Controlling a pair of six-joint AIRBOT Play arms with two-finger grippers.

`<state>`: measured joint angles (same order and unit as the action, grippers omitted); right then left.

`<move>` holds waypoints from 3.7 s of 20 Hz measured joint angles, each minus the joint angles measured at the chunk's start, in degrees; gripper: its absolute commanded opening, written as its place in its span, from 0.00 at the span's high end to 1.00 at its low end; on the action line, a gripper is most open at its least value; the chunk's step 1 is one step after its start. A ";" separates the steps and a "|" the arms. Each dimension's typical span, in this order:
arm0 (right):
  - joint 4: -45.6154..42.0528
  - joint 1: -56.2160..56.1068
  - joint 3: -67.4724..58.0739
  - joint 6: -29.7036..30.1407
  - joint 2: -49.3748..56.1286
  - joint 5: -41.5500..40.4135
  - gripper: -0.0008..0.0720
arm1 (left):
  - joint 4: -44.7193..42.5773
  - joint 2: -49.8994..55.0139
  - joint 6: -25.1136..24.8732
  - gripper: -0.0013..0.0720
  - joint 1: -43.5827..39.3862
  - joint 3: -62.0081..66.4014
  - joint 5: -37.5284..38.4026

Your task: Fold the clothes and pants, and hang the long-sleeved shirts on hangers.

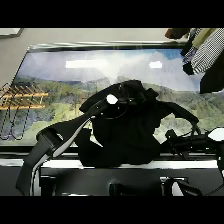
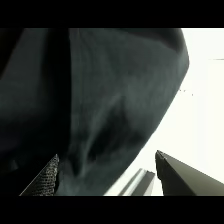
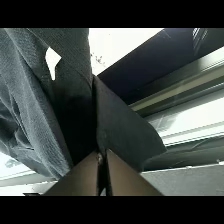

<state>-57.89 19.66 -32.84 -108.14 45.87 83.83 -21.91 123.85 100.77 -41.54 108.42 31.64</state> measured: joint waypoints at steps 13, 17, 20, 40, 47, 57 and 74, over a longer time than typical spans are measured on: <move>-0.07 0.00 -0.02 0.87 -0.15 -1.38 0.95 | 1.03 2.08 1.27 0.96 -1.88 0.42 -7.91; -0.74 0.00 -2.08 0.87 -1.60 -2.25 0.95 | 1.16 1.86 -0.81 0.96 -0.70 2.99 -7.72; -2.25 0.00 -8.68 1.18 0.22 -2.75 0.95 | 1.16 0.79 -4.85 0.96 2.38 6.97 -6.62; -19.15 -29.99 -89.18 11.26 25.24 -21.51 0.95 | -19.47 -42.53 -18.95 0.96 32.41 9.18 7.72; -19.47 -32.61 -82.14 10.82 22.40 -10.75 0.95 | -47.80 -49.92 4.02 0.96 28.85 1.42 42.10; -33.64 -43.32 -40.26 -4.42 13.53 -13.14 0.95 | -55.69 -52.48 13.97 0.96 17.66 -34.75 45.99; -29.49 -43.93 -26.53 -16.52 7.74 -25.00 0.95 | -51.98 -63.45 -0.48 0.23 52.52 -45.33 36.54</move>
<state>-87.37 -24.27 -59.37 -124.66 53.60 58.83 -73.89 60.40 100.29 10.98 63.09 68.18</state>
